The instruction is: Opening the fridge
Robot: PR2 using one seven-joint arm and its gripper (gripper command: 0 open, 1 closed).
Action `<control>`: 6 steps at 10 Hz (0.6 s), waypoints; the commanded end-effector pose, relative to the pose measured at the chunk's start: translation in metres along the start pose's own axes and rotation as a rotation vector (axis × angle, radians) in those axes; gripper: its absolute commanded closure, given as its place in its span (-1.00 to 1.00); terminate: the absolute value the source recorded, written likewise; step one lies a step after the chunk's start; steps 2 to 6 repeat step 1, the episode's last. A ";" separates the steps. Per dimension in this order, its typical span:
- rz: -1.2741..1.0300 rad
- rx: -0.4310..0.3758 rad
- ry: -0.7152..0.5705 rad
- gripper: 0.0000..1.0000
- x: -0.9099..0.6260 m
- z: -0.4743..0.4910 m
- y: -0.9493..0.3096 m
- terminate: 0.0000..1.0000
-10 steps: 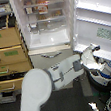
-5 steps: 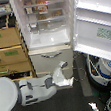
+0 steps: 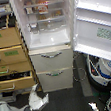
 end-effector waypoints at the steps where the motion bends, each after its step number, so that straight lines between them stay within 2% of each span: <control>1: 0.441 0.006 -0.181 -1.00 -0.177 -0.027 0.064 1.00; 6: 0.441 0.006 -0.181 -1.00 -0.177 -0.027 0.064 1.00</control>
